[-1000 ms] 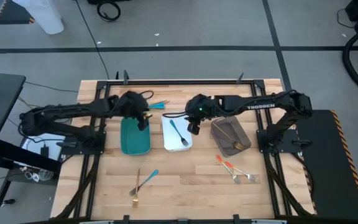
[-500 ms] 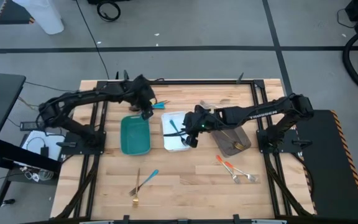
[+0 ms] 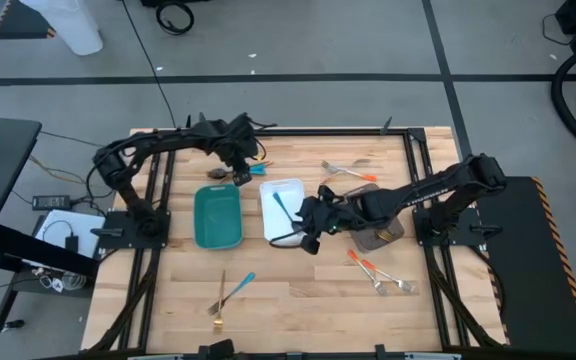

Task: Sort silverware by color (type)
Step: Put the blue fork into the white bin

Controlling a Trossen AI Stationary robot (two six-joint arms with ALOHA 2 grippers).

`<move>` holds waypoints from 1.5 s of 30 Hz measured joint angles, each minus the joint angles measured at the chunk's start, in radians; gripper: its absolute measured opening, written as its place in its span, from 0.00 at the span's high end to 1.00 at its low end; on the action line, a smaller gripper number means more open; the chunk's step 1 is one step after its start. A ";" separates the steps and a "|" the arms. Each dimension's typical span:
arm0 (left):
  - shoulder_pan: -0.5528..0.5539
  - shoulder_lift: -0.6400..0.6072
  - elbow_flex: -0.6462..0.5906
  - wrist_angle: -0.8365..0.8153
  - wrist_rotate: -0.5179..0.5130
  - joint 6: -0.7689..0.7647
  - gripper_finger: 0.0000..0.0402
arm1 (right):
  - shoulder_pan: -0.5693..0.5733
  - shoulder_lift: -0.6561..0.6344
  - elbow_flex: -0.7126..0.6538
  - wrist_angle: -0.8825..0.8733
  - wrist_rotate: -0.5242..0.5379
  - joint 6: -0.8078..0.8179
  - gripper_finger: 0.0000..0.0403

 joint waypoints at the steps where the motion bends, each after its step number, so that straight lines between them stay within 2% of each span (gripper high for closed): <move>1: -0.001 0.012 0.002 0.008 -0.003 0.008 0.57 | 0.006 0.000 -0.010 0.008 0.008 0.009 0.72; 7: -0.012 0.050 0.002 0.004 -0.070 0.041 0.57 | 0.039 0.000 -0.052 0.050 0.064 0.058 0.72; 16: -0.044 0.090 0.003 0.022 -0.097 0.052 0.57 | 0.046 0.000 -0.089 0.139 0.066 0.067 0.72; 22: -0.053 0.130 0.003 0.025 -0.164 0.058 0.59 | 0.046 0.000 -0.089 0.170 0.069 0.065 0.72; 28: -0.073 0.144 0.001 0.027 -0.257 0.088 0.68 | 0.046 0.000 -0.089 0.172 0.087 0.064 0.72; 45: -0.083 0.135 0.001 0.014 -0.263 0.093 0.94 | 0.046 0.000 -0.089 0.171 0.088 0.060 0.72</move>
